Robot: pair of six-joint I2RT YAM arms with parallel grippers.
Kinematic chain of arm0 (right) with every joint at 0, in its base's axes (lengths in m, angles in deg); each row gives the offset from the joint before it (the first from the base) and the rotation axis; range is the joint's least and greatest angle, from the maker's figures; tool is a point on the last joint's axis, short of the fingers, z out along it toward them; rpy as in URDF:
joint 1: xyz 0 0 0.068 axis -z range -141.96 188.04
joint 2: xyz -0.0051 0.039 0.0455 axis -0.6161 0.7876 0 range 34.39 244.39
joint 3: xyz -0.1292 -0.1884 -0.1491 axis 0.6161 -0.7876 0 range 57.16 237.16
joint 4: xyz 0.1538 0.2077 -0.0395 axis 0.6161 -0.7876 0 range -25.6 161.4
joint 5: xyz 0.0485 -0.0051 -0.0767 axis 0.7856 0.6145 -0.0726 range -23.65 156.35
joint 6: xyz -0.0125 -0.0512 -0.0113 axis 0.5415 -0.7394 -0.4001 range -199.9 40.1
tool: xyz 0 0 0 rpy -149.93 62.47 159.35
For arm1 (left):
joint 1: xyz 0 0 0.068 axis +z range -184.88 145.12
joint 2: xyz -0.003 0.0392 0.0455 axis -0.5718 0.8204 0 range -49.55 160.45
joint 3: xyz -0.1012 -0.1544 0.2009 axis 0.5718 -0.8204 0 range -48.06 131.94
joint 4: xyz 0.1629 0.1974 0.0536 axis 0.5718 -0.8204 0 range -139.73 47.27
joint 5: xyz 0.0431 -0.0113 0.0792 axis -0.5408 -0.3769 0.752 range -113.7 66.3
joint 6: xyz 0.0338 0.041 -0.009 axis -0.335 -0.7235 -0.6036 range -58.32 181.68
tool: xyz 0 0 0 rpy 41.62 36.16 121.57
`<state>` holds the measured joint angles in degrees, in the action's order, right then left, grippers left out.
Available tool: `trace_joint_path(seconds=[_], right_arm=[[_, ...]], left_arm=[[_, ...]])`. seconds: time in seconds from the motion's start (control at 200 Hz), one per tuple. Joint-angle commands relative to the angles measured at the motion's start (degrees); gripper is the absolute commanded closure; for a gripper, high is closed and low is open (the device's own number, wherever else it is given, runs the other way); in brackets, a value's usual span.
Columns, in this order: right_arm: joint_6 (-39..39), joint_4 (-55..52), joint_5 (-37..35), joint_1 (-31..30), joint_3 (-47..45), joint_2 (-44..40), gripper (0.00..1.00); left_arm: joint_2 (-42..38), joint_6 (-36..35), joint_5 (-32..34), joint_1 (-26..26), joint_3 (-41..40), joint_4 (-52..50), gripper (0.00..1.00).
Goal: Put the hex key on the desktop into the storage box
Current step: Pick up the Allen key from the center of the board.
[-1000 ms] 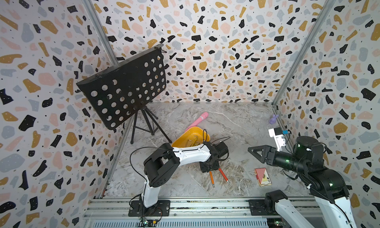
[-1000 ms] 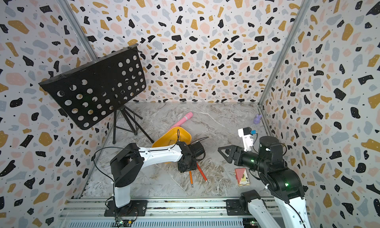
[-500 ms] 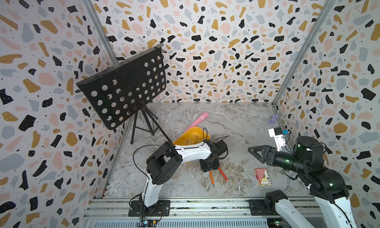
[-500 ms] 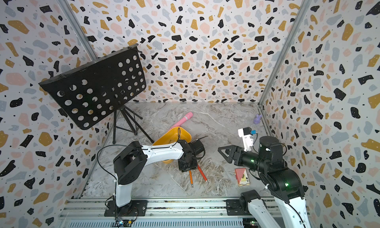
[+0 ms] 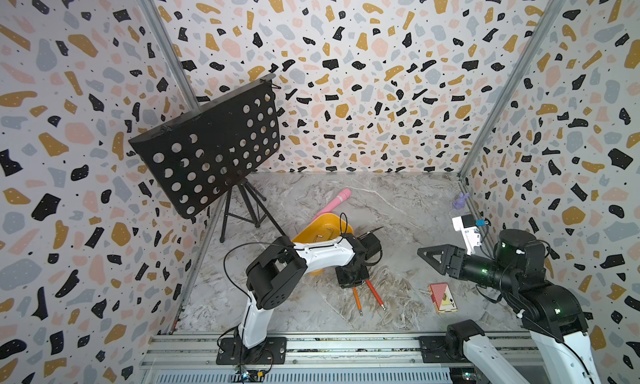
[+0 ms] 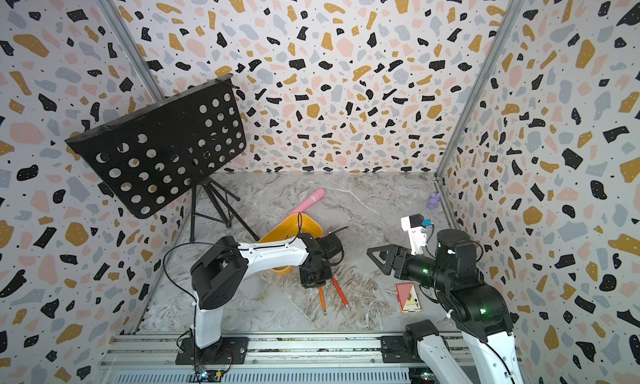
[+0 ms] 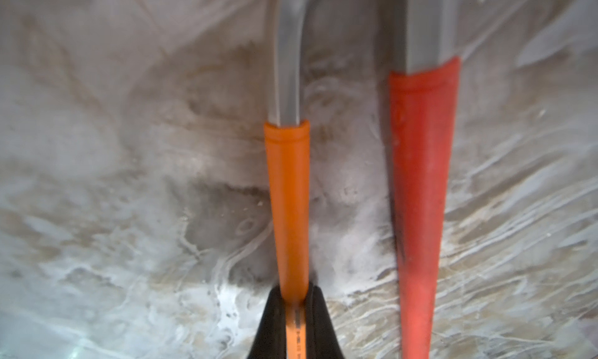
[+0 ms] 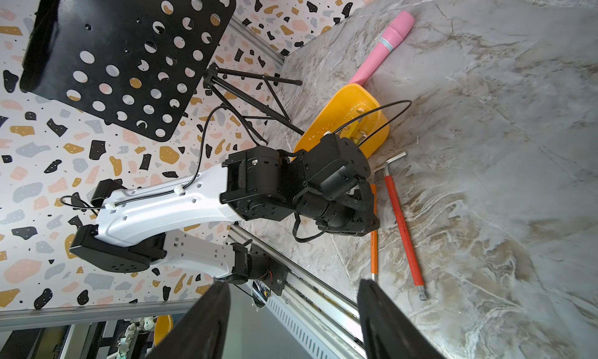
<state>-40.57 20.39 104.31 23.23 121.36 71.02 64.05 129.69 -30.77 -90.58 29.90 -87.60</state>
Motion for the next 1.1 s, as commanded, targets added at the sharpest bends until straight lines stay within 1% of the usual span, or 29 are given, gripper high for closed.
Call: trace_joint_path(seconds=[0.0, 0.28, 0.496, 0.706, 0.801, 0.881, 0.971, 0.991, 1.096], right_arm=[[-0.65, 0.21, 0.18, -0.22, 0.02, -0.50, 0.32], [-0.42, 0.51, 0.28, -0.22, -0.06, -0.51, 0.32], [-0.38, 0.33, 0.19, -0.22, 0.40, -0.53, 0.32], [-0.48, 0.01, -0.08, -0.22, 0.76, -0.52, 0.32], [-0.49, -0.07, -0.08, -0.22, 0.84, -0.54, 0.33], [-0.53, -0.07, -0.10, -0.22, 0.83, -0.54, 0.32], [-0.63, -0.28, -0.09, -0.22, 0.84, -0.54, 0.32], [-0.62, -0.32, -0.09, -0.22, 0.85, -0.50, 0.32], [-0.71, -0.41, -0.14, -0.22, 0.80, -0.51, 0.32]], left_arm=[[1.73, -0.75, 1.41, 0.15, 0.06, 0.83, 1.00], [-3.74, -0.93, 7.01, -0.98, 0.08, -1.33, 1.00], [-5.19, -2.84, 9.10, -3.43, 4.88, -4.89, 1.00], [-8.73, -5.75, 12.13, -3.83, 7.67, -6.59, 1.00], [-9.91, -9.16, 15.57, -3.67, 10.62, -9.27, 1.00], [-9.98, -14.28, 16.72, -2.79, 13.50, -11.01, 1.00], [-10.39, -19.60, 17.41, -0.57, 15.68, -12.53, 1.00], [-10.58, -22.34, 17.58, 0.01, 15.93, -12.75, 1.00], [-11.70, -29.44, 19.02, 3.79, 16.92, -13.95, 1.00]])
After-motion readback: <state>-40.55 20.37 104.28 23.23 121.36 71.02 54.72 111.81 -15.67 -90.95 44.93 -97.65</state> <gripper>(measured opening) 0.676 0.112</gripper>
